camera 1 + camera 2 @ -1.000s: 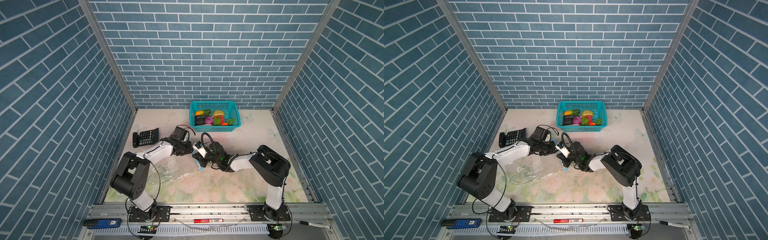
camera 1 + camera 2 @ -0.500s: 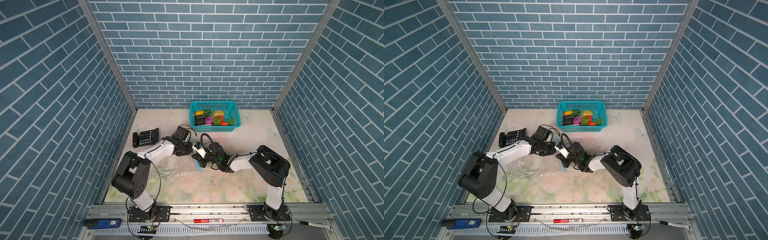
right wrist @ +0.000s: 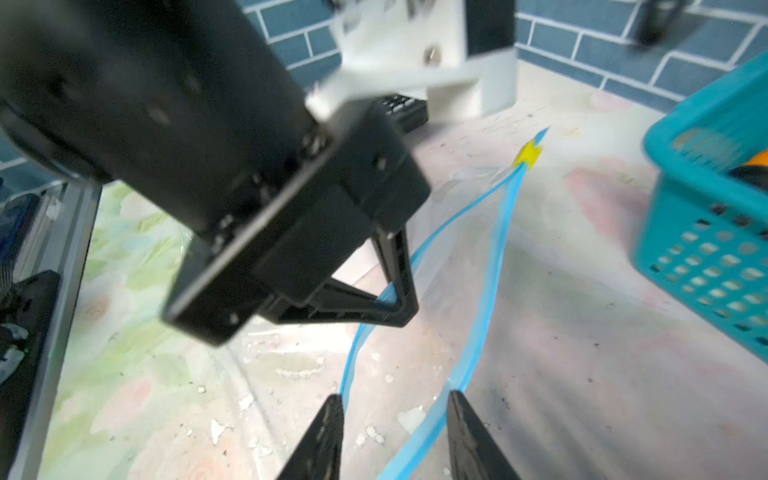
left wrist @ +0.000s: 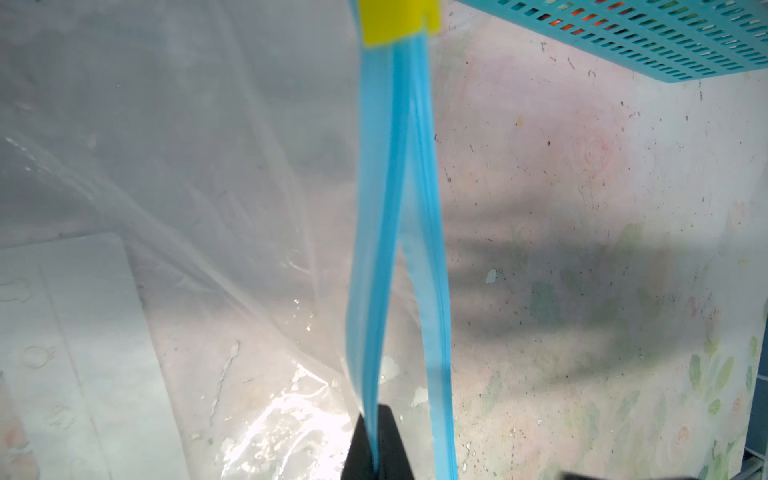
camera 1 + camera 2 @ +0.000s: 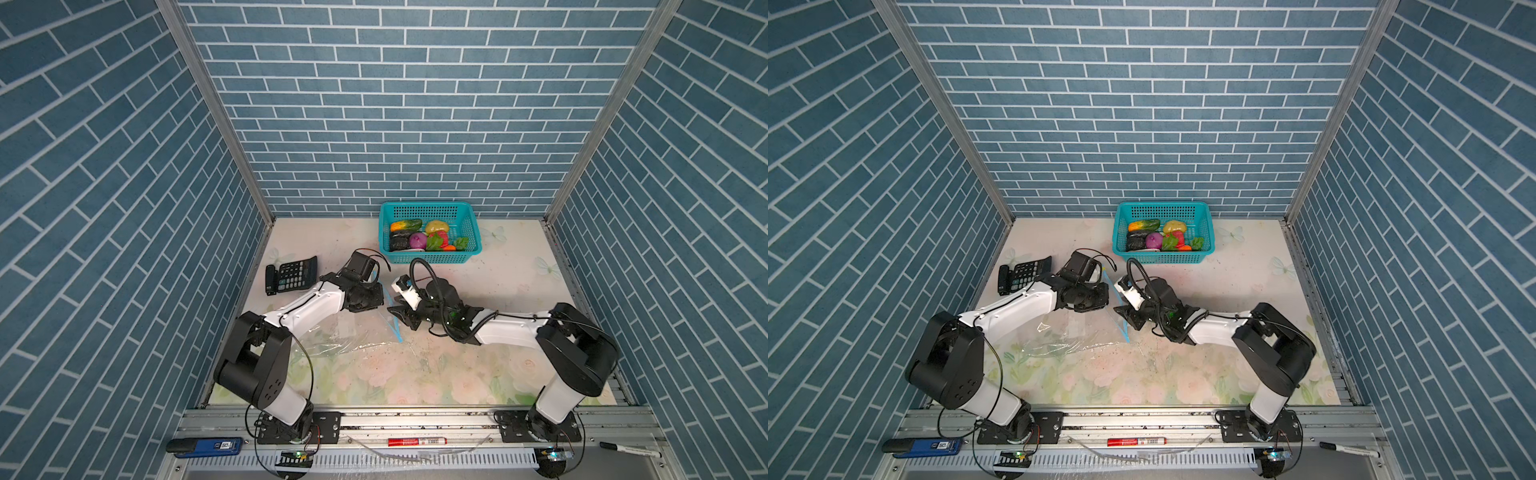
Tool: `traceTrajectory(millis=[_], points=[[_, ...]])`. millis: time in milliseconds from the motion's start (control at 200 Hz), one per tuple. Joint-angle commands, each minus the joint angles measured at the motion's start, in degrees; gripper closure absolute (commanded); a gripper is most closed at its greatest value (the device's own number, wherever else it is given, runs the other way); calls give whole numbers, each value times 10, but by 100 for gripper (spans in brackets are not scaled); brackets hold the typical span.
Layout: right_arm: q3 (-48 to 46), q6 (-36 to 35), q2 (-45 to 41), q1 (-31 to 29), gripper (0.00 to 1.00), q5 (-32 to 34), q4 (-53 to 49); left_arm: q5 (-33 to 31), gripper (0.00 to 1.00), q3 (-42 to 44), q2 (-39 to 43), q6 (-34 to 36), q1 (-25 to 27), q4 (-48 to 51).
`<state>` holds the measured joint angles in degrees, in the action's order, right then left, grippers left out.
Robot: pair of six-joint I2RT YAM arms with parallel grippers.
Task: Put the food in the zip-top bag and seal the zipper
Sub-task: 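Release the zipper and swing the right gripper to the basket while the left holds it, then lower the right gripper into the teal basket and grasp the purple onion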
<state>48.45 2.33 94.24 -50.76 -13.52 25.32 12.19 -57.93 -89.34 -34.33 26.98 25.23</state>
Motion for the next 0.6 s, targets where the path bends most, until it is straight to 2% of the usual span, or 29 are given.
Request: traceTrajectory(millis=[0,125,270,360,445,470,595], points=[[85,21,-30,43,58,88,-215,-6,100,-8,13,-11,2,23],[182,67,-15,110,58,107,-330,2,100,-13,12,-17,3,23],[307,80,37,158,58,136,-425,-1,100,-24,10,-19,7,33],[376,60,82,181,58,91,-463,5,100,-30,6,-19,8,34],[448,55,135,194,58,89,-509,21,100,-46,-6,-12,9,42],[474,55,151,196,58,70,-527,22,100,-52,-8,-10,10,47],[615,69,242,206,59,82,-633,22,100,-60,-20,-13,10,49]])
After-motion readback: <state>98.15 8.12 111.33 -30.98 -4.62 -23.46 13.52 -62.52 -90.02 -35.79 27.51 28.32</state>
